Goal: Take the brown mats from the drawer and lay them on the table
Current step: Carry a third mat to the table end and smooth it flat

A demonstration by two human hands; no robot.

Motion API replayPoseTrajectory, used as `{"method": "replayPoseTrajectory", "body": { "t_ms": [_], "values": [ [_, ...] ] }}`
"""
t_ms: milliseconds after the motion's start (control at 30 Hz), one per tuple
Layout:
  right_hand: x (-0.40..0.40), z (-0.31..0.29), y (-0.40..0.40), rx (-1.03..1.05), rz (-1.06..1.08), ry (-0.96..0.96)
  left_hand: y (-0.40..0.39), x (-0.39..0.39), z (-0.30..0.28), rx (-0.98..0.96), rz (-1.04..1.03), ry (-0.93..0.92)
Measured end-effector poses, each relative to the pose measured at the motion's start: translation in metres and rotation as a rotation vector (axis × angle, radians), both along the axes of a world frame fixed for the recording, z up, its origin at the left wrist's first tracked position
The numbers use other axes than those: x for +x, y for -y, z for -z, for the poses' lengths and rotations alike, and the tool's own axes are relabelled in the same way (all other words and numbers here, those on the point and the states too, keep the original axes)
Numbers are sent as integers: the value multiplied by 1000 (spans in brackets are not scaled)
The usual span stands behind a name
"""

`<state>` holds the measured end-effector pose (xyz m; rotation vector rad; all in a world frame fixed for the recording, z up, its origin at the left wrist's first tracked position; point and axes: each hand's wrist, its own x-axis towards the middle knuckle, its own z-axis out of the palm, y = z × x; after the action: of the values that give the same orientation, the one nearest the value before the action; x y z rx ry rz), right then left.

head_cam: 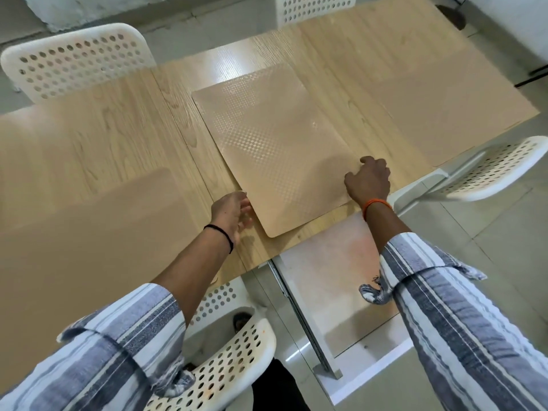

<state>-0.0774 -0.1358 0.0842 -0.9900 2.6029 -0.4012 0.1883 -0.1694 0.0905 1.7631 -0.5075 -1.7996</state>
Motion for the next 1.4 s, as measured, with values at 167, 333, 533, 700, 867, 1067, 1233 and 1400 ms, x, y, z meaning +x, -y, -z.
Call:
{"method": "replayPoseTrajectory", "body": {
  "t_ms": [167,333,533,700,867,1067,1233,1400],
  "values": [
    [-3,-12,0,-171,82,49,3,-1,3,-63,61,55],
    [-11,-17,3,-247,206,313,13,-3,3,-92,77,97],
    [-21,-19,-3,-203,313,566,22,-2,-3,-118,89,144],
    [-24,-22,-11,-188,242,583,23,9,-2,-138,130,145],
    [-25,-23,-13,-112,160,640,23,12,-8,-110,112,94],
    [-28,-21,-15,-3,195,687,19,36,-20,-83,450,-116],
    [-25,-17,-19,219,40,773,17,56,-34,-23,615,-50],
    [12,-32,-22,15,-195,754,5,57,-29,-93,365,158]
  ]
}}
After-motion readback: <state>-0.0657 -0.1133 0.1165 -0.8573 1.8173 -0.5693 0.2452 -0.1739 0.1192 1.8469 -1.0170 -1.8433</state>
